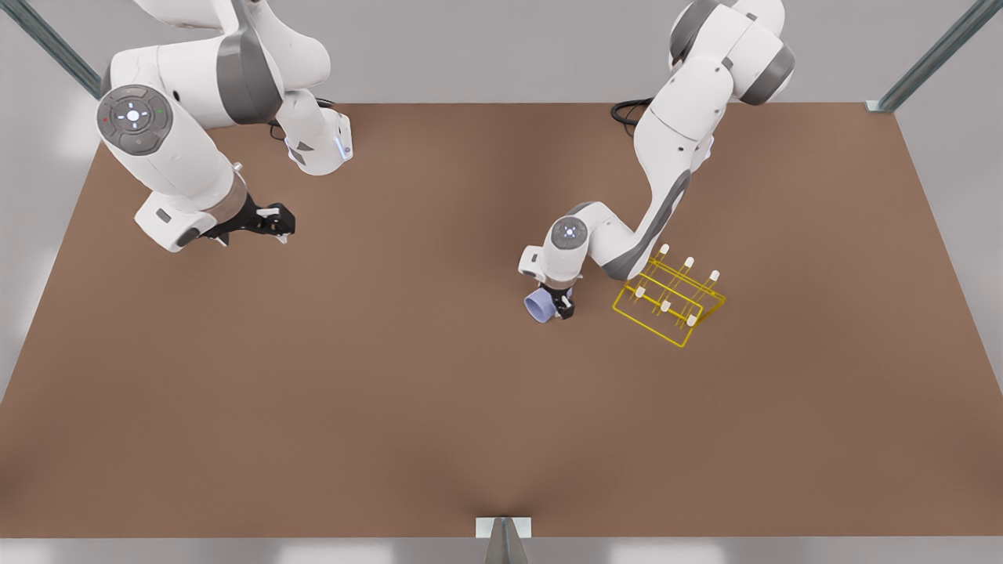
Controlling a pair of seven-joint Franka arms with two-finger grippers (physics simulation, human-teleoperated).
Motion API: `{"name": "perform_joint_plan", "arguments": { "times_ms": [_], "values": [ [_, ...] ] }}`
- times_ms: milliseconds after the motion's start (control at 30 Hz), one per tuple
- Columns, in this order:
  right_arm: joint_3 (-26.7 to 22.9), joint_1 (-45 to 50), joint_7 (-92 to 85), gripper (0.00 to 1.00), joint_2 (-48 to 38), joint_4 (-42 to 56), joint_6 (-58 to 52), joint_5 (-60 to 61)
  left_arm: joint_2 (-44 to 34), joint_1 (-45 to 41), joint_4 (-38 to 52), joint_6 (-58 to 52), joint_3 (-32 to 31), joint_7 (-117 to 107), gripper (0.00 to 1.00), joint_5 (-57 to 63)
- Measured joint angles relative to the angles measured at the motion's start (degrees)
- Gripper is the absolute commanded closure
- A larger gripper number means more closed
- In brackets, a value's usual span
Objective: Place the cup on the cup holder
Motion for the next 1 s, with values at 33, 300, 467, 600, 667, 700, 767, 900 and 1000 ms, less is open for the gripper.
{"name": "perform_joint_plan", "arguments": {
  "times_ms": [33, 300, 467, 600, 667, 700, 767, 900, 1000],
  "values": [
    [0.0, 0.0, 0.1, 0.00, 0.0, 0.0, 0.0, 0.0, 0.0, 0.0, 0.0, -0.4, 0.0, -0.7, 0.00, -0.5],
    [0.0, 0.0, 0.4, 0.00, 0.0, 0.0, 0.0, 0.0, 1.6, 0.0, 0.1, -2.9, 0.1, -7.2, 0.00, -3.7],
    [0.0, 0.0, 0.5, 0.00, 0.0, 0.0, 0.0, 0.0, 1.7, 0.0, 0.3, -3.4, 0.1, -10.3, 0.24, -4.5],
    [0.0, 0.0, 0.6, 0.00, 0.0, 0.0, 0.0, 0.0, 1.7, 0.0, 0.7, -3.5, 0.1, -12.8, 0.33, -4.3],
    [0.0, 0.0, 0.7, 0.00, 0.0, 0.0, 0.0, 0.0, 1.7, 0.0, 1.6, -4.1, 0.1, -14.0, 0.33, -4.2],
    [0.0, -0.1, 0.7, 0.00, 0.0, -0.1, 0.0, 0.0, 1.7, 0.0, 2.0, -4.6, 0.1, -14.5, 0.33, -4.2],
    [0.0, -0.3, 0.7, 0.00, 0.0, -0.1, -0.1, 0.0, 1.6, 0.0, 3.8, -6.3, 0.1, -15.4, 0.33, -4.1],
    [0.0, -0.1, 0.7, 0.00, 0.0, -0.2, -0.1, 0.0, 1.3, -0.5, 13.4, -17.5, -0.2, -16.7, 0.33, -4.0],
    [0.0, 0.5, 0.8, 0.00, 0.0, -0.2, -0.1, 0.0, 1.7, -2.6, 23.5, -33.0, -0.2, -16.6, 0.33, -1.2]
  ]
}}
